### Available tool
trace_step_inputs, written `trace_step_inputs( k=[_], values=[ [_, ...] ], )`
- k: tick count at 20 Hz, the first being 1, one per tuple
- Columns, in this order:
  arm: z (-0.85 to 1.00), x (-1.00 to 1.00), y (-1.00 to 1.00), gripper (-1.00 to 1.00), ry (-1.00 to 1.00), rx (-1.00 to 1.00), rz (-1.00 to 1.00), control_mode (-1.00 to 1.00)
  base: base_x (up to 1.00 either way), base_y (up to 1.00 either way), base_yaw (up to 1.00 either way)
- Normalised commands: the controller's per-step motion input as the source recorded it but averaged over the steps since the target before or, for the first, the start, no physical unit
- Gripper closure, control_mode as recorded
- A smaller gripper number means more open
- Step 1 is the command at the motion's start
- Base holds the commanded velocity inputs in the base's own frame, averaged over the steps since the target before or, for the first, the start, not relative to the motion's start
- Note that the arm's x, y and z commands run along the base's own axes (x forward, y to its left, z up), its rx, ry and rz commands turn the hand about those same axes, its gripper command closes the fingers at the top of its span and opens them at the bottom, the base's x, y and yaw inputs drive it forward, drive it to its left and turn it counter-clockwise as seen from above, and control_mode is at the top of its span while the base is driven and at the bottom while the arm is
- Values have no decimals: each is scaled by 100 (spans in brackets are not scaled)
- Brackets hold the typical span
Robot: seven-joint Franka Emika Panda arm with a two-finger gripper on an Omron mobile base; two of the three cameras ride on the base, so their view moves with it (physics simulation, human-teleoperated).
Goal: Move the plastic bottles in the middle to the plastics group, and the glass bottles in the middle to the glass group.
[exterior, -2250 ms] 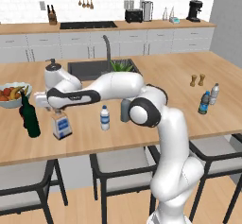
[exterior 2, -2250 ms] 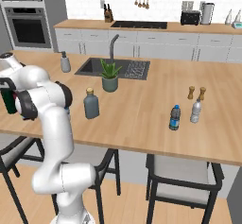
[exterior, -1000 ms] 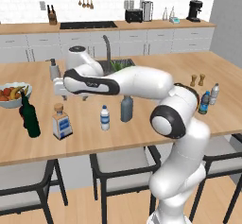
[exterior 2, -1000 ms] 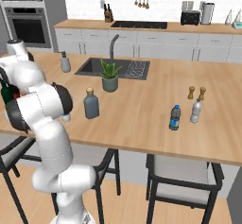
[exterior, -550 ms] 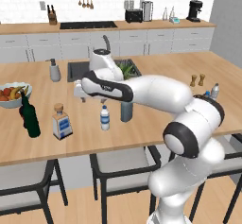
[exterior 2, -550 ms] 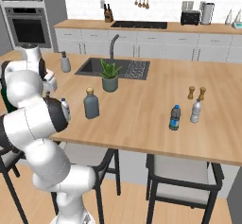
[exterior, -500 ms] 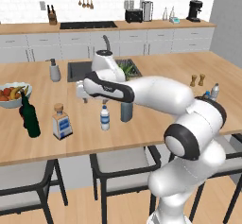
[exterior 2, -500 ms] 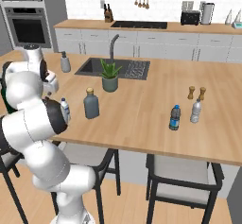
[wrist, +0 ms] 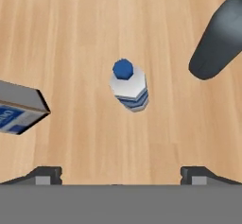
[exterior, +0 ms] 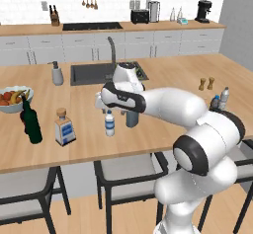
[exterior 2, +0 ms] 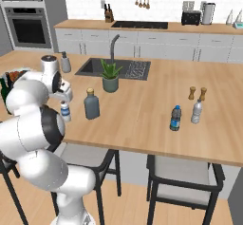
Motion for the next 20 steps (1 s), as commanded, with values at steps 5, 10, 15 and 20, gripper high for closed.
trace_step_inputs(
  k=[5,10,15,20],
  values=[
    [-23,43,-13,-100,4,0,0,-100,0,0,0],
    [-6,40,1,-100,7,-2,-4,-100,0,0,0],
    [-8,23,7,-100,1,-2,-5,-100,0,0,0],
    [-9,7,17,-100,0,-4,-4,-100,0,0,0]
  ],
)
